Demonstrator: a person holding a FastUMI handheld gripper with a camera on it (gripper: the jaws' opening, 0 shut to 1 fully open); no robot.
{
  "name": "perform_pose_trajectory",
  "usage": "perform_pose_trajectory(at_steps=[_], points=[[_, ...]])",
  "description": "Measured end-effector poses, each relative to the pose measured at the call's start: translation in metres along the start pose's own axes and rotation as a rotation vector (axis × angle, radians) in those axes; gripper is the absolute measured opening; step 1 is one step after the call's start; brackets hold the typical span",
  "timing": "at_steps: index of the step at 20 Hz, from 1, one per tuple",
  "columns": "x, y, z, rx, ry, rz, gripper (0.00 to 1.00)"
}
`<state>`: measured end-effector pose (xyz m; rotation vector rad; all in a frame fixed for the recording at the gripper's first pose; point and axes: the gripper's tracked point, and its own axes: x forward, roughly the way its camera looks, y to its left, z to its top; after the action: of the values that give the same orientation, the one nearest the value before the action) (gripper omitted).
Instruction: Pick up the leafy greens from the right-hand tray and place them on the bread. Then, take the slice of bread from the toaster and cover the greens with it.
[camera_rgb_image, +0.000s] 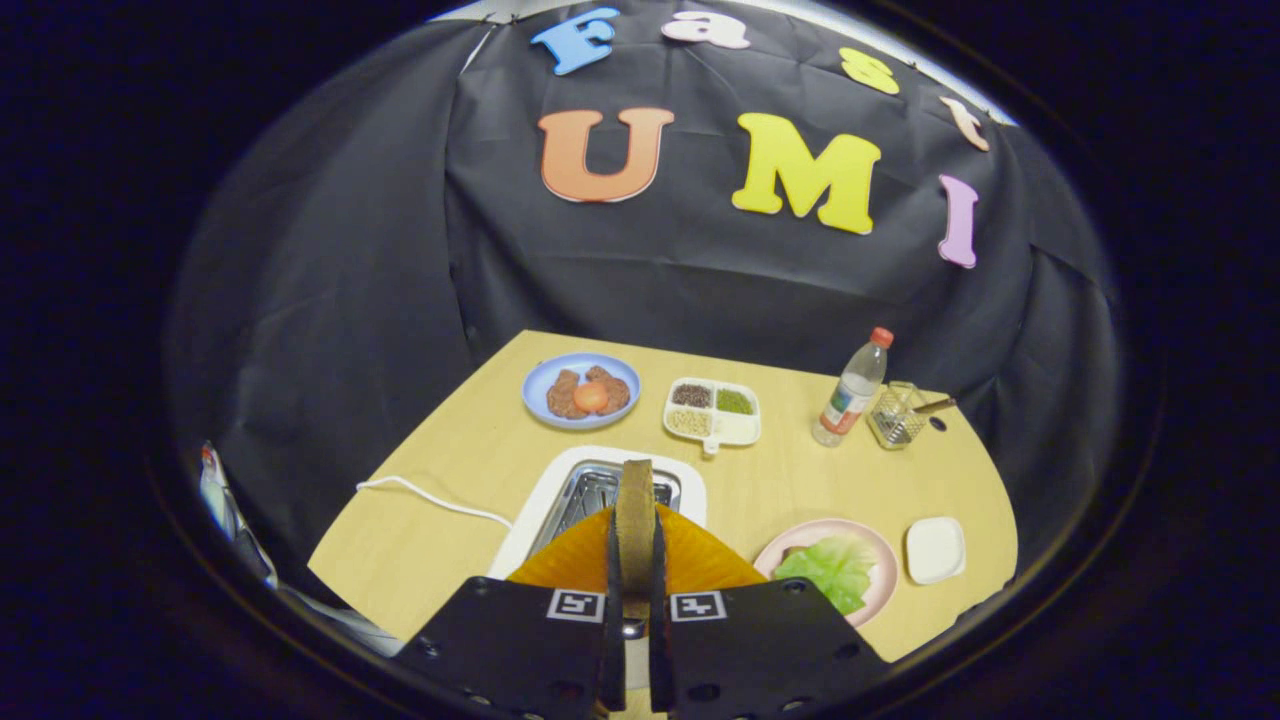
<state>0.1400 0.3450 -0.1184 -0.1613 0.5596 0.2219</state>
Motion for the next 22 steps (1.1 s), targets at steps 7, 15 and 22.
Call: perform_pose_trajectory(at_steps=[7, 15, 22], points=[[-0.051, -0.013, 0.057, 0.058, -0.097, 0.004, 0.09], [-0.066, -0.070, 0.057, 0.133, -0.096, -0.039, 0.09], [-0.021, -0.132, -0.009, 0.118, -0.008, -0.140, 0.09]])
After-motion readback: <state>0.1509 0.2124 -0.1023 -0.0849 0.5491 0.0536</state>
